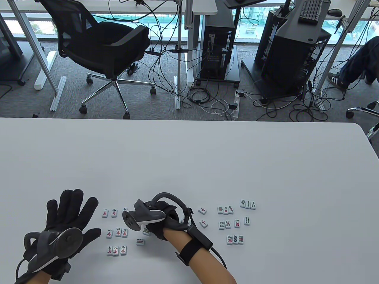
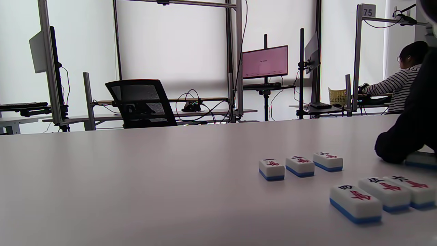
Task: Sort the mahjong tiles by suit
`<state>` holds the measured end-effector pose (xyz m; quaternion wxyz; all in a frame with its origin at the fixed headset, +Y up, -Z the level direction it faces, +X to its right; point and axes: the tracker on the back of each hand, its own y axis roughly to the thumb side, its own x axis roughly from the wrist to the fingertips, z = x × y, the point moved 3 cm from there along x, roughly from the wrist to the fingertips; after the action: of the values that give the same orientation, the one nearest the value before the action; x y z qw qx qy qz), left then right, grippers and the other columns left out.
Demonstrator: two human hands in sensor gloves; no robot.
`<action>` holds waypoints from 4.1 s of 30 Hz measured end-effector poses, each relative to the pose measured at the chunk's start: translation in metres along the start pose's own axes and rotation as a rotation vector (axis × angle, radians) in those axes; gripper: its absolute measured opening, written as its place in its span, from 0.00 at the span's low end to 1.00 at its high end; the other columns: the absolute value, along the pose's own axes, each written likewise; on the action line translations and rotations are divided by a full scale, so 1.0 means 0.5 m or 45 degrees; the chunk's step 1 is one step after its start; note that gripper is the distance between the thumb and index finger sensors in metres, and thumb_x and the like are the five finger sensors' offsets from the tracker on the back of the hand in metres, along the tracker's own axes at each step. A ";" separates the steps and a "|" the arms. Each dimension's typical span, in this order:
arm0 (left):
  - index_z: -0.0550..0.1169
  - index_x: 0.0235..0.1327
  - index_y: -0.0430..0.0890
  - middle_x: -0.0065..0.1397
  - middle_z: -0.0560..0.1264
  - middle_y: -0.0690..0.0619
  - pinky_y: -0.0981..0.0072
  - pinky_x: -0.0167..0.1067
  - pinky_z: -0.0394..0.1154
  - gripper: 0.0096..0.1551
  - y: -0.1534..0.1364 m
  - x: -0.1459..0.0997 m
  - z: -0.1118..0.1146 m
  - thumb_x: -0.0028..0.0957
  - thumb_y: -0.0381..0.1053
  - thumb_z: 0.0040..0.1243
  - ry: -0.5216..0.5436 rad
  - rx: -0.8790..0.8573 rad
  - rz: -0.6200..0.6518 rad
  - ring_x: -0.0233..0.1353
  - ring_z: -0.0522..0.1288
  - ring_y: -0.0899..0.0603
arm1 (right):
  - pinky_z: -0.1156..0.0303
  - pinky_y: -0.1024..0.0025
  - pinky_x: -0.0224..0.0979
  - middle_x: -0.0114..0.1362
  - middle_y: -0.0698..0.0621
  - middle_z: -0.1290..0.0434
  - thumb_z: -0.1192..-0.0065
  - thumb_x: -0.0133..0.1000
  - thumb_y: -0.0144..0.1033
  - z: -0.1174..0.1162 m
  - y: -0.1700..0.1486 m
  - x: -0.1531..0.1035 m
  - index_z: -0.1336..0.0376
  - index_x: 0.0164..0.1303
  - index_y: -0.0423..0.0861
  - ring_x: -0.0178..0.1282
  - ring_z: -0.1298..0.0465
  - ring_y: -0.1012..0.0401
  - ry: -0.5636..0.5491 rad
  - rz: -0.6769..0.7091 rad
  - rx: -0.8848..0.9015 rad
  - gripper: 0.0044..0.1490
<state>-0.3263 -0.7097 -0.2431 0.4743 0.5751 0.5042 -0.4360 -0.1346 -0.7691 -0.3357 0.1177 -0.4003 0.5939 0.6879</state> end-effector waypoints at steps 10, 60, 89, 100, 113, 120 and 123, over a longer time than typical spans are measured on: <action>0.45 0.78 0.71 0.84 0.29 0.64 0.43 0.82 0.32 0.52 0.004 -0.001 -0.001 0.39 0.81 0.43 -0.002 0.014 0.009 0.88 0.29 0.47 | 0.24 0.73 0.24 0.34 0.51 0.18 0.30 0.46 0.40 0.011 -0.014 -0.014 0.34 0.60 0.36 0.19 0.22 0.62 -0.109 0.009 0.039 0.35; 0.45 0.78 0.71 0.84 0.29 0.64 0.43 0.82 0.32 0.52 -0.001 -0.003 -0.009 0.39 0.81 0.43 -0.015 0.029 -0.051 0.88 0.29 0.47 | 0.23 0.73 0.26 0.37 0.51 0.18 0.31 0.47 0.42 -0.147 -0.325 -0.461 0.35 0.65 0.41 0.21 0.21 0.61 -0.069 -0.614 0.281 0.37; 0.45 0.78 0.71 0.84 0.29 0.64 0.43 0.82 0.32 0.52 0.001 -0.006 -0.023 0.39 0.81 0.43 0.028 -0.009 -0.018 0.88 0.29 0.47 | 0.25 0.74 0.23 0.33 0.51 0.18 0.29 0.45 0.41 -0.032 0.013 -0.086 0.35 0.63 0.38 0.18 0.23 0.63 -0.038 -0.028 0.068 0.37; 0.45 0.78 0.71 0.84 0.29 0.64 0.43 0.82 0.32 0.52 0.003 -0.006 -0.020 0.39 0.81 0.43 0.012 0.008 -0.019 0.88 0.29 0.47 | 0.24 0.74 0.23 0.33 0.53 0.18 0.29 0.44 0.43 0.002 -0.071 -0.140 0.33 0.62 0.40 0.19 0.22 0.63 -0.220 -0.080 0.184 0.37; 0.45 0.78 0.71 0.84 0.29 0.64 0.43 0.82 0.32 0.52 0.000 -0.005 -0.019 0.39 0.81 0.43 -0.010 0.018 -0.041 0.88 0.29 0.47 | 0.23 0.74 0.25 0.36 0.52 0.18 0.29 0.45 0.42 -0.022 -0.371 -0.396 0.34 0.63 0.41 0.21 0.22 0.62 -0.262 -0.596 0.182 0.37; 0.45 0.78 0.71 0.84 0.29 0.64 0.43 0.82 0.32 0.52 0.001 -0.005 -0.019 0.39 0.81 0.43 -0.022 0.026 -0.050 0.88 0.29 0.47 | 0.23 0.73 0.26 0.36 0.52 0.18 0.29 0.45 0.41 -0.161 -0.445 -0.465 0.34 0.64 0.41 0.21 0.22 0.62 -0.095 -0.751 0.245 0.37; 0.45 0.78 0.71 0.84 0.29 0.64 0.43 0.82 0.33 0.51 0.003 -0.005 -0.016 0.39 0.81 0.43 -0.036 0.038 -0.051 0.88 0.29 0.47 | 0.23 0.73 0.26 0.37 0.52 0.18 0.29 0.45 0.41 -0.222 -0.454 -0.470 0.34 0.64 0.41 0.22 0.22 0.62 -0.035 -0.780 0.299 0.37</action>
<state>-0.3247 -0.7023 -0.2393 0.4641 0.5655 0.5023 -0.4610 0.2088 -0.7361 -0.3347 0.3726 -0.5348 0.5196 0.5525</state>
